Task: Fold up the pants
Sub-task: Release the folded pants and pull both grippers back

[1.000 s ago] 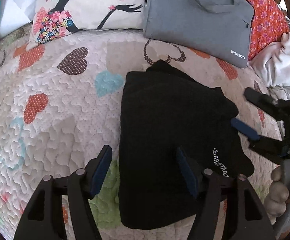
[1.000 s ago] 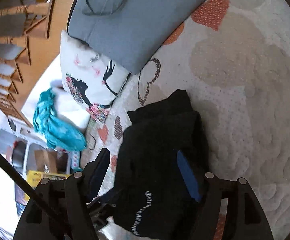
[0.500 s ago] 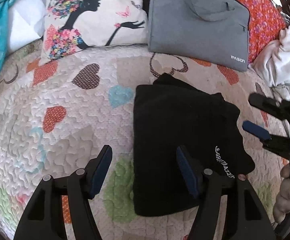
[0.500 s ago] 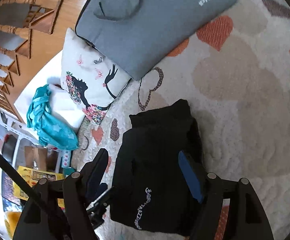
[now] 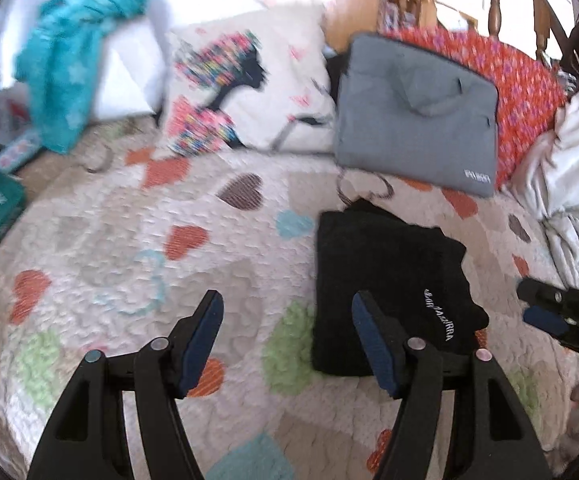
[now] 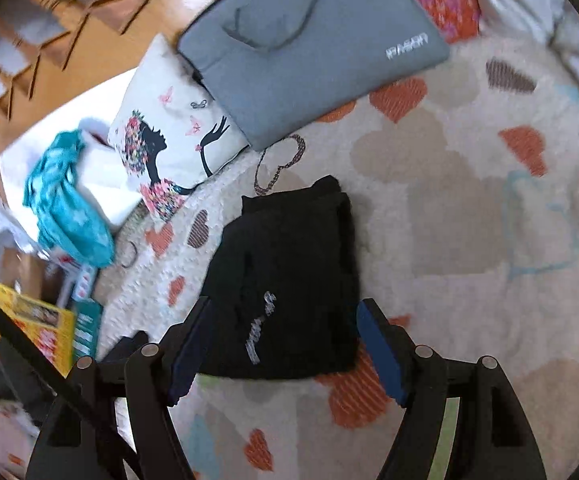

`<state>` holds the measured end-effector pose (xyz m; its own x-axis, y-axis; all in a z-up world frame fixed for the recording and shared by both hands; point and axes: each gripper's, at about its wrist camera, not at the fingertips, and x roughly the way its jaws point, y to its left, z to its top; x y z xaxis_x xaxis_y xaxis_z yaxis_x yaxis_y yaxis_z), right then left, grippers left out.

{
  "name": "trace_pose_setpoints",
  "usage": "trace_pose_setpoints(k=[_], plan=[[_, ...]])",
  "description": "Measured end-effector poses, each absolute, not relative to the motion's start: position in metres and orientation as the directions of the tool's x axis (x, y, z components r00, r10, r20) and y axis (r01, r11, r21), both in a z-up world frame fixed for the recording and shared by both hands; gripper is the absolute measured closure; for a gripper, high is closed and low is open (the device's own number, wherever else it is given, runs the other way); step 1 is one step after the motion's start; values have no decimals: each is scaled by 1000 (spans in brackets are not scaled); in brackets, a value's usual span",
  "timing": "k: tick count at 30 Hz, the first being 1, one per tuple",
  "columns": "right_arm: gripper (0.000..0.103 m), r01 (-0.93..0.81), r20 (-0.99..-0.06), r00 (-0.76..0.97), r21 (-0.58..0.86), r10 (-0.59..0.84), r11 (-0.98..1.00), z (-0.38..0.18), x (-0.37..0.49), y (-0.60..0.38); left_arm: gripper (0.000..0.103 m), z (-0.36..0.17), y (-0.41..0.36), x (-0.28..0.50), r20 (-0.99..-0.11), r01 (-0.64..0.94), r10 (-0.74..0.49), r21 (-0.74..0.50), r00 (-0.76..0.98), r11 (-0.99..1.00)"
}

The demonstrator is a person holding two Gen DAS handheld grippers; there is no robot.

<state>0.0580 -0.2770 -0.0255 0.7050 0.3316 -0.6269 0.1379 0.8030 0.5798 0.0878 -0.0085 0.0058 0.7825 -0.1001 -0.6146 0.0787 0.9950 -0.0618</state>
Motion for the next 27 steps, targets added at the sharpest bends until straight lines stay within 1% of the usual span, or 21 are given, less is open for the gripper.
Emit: trace_pose_setpoints(k=[4,6,8,10,12,13,14,16,19,27], plan=[[24,153,-639,706,560,307,814,-35,26,-267,5,20,2,53,-495,25,-51,-59,867,998],[24,154,-646,698,558,310,815,-41,16,-259,2,29,6,41,-447,12,-41,-68,894,998],[24,150,-661,684,542,308,827,-47,9,-250,1,33,9,33,-433,-6,-28,-79,901,997],[24,144,-680,668,517,302,844,-52,5,-240,1,32,12,28,-438,-42,4,-77,899,996],[24,136,-693,657,497,298,857,-56,2,-231,1,28,12,26,-456,-97,71,-34,887,995],[24,133,-695,654,492,297,860,-58,2,-228,1,27,9,26,-465,-123,113,7,878,992],[24,131,-699,652,486,295,864,-59,1,-225,0,25,7,27,-469,-123,121,28,875,992],[24,124,-707,644,473,292,872,-61,2,-219,1,21,4,29,-489,-87,95,39,867,995],[24,120,-719,635,451,281,884,-64,6,-213,1,14,2,33,-549,-20,14,-5,836,1000],[23,145,-749,619,407,238,902,-72,14,-213,1,-3,-6,48,-638,24,-59,-63,768,998]])
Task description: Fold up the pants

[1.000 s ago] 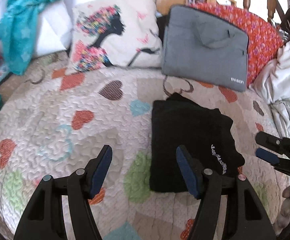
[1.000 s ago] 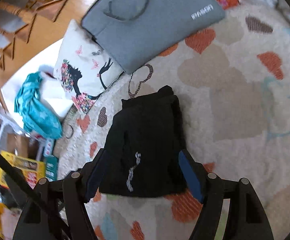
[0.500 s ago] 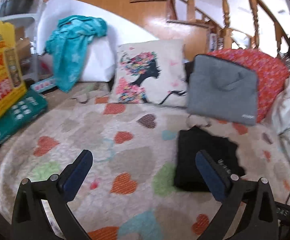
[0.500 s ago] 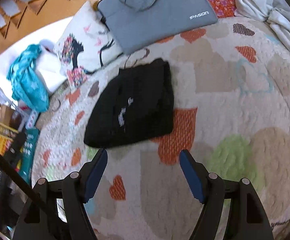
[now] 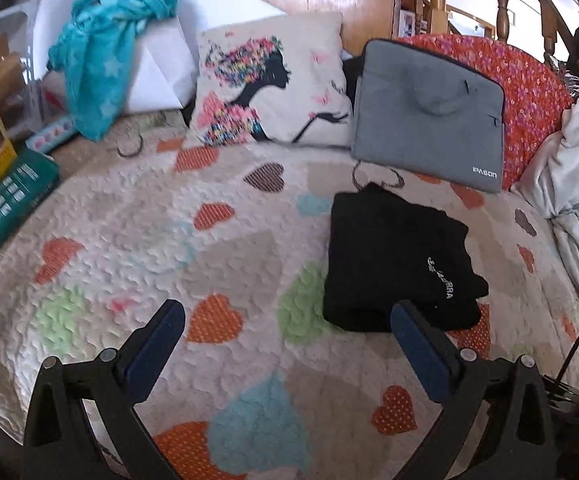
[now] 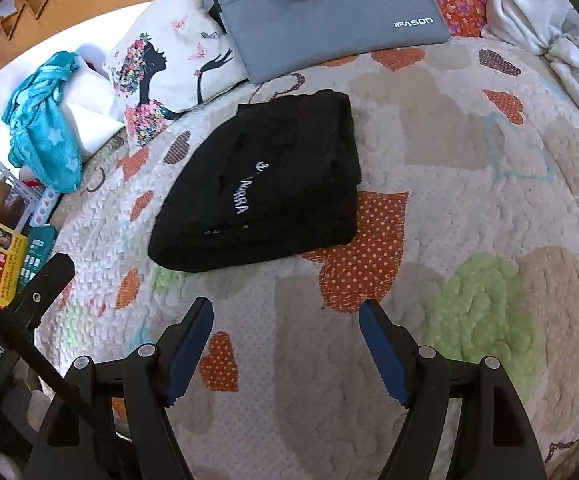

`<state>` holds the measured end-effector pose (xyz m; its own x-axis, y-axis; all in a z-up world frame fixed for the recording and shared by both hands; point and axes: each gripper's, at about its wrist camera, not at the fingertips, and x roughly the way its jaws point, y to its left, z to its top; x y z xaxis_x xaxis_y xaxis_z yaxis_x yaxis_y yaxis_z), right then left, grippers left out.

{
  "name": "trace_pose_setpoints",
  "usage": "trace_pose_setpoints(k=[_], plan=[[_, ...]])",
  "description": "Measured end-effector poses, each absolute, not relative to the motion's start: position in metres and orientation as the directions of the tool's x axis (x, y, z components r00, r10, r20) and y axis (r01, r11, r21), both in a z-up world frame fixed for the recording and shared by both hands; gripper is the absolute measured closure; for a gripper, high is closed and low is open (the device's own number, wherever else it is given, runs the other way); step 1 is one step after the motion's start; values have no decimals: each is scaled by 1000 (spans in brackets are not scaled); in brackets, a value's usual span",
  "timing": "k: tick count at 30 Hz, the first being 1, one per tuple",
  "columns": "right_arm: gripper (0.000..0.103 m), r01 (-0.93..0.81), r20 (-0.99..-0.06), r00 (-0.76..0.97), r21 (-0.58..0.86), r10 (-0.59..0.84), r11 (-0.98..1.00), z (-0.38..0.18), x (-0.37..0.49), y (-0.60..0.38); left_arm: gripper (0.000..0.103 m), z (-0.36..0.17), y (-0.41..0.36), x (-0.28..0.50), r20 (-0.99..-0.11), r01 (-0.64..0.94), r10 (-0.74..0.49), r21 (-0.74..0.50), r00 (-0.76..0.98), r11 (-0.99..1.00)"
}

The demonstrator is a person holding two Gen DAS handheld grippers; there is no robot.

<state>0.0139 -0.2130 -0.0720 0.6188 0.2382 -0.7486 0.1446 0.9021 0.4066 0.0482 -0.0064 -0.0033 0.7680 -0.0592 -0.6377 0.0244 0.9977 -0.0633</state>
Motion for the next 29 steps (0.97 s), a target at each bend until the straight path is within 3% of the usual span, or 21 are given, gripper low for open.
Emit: trace_pose_setpoints(k=[8,29], plan=[[22,171,-761,605,413,236,894,-81,20,-220,1,-19,-12,60,-700,50,-111,-107,705,993],[21,164,-768,607,372,204,914,-84,21,-214,1,-31,-15,64,-736,65,-126,-111,665,992]])
